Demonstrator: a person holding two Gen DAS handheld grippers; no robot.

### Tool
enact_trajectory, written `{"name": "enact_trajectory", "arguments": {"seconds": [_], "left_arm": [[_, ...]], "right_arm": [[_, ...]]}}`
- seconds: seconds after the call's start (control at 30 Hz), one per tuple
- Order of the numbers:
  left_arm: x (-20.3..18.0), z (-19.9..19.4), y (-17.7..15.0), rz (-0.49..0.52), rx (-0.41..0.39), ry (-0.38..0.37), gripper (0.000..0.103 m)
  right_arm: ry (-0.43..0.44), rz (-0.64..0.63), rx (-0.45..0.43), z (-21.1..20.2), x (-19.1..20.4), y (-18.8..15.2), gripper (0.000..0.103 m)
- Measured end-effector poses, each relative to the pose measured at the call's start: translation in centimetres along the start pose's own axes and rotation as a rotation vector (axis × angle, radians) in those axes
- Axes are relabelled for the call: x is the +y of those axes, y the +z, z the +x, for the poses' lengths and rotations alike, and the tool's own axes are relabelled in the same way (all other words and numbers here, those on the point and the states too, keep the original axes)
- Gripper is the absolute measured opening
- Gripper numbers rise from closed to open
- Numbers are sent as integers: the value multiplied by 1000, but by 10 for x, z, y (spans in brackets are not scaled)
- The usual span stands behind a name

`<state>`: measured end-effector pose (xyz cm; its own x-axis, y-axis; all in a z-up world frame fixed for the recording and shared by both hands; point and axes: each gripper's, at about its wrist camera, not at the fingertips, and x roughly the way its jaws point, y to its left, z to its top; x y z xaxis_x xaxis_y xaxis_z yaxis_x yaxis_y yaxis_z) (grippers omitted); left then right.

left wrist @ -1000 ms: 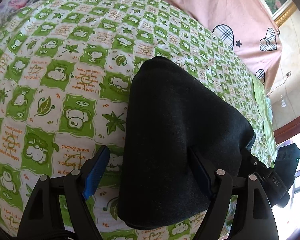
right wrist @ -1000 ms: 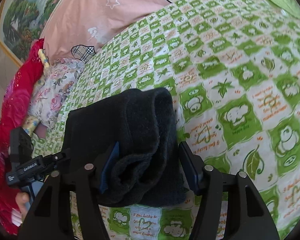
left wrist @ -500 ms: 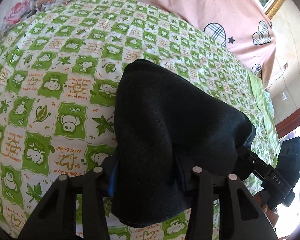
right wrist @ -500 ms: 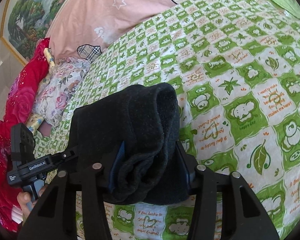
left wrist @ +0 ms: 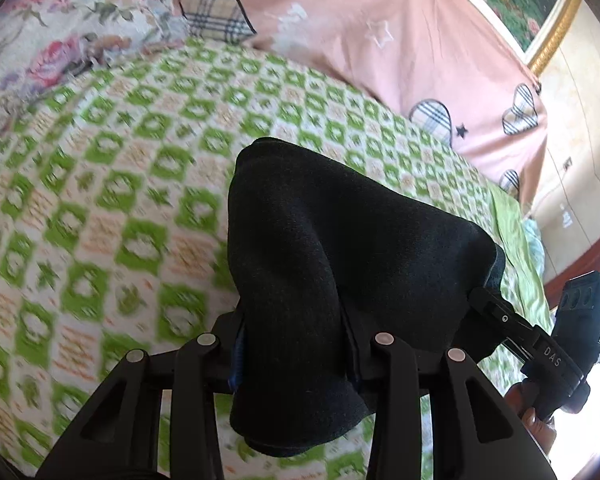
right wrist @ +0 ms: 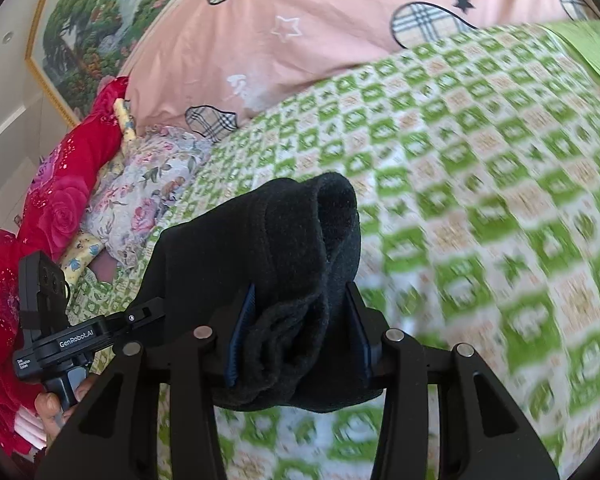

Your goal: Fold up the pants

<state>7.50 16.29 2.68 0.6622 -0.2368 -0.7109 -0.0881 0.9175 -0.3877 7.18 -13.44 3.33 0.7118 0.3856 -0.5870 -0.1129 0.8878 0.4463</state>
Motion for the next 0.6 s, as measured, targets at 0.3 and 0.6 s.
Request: {"name": "enact_trajectory", "arguments": {"seconds": [0.3, 0.6], "left_arm": [[32, 19, 43, 4, -39, 96, 38], [56, 42, 51, -20, -23, 122, 38]], "right_arm": [[15, -50, 16, 57, 25, 27, 45], [-18, -92, 53, 97, 28, 37, 45]]}}
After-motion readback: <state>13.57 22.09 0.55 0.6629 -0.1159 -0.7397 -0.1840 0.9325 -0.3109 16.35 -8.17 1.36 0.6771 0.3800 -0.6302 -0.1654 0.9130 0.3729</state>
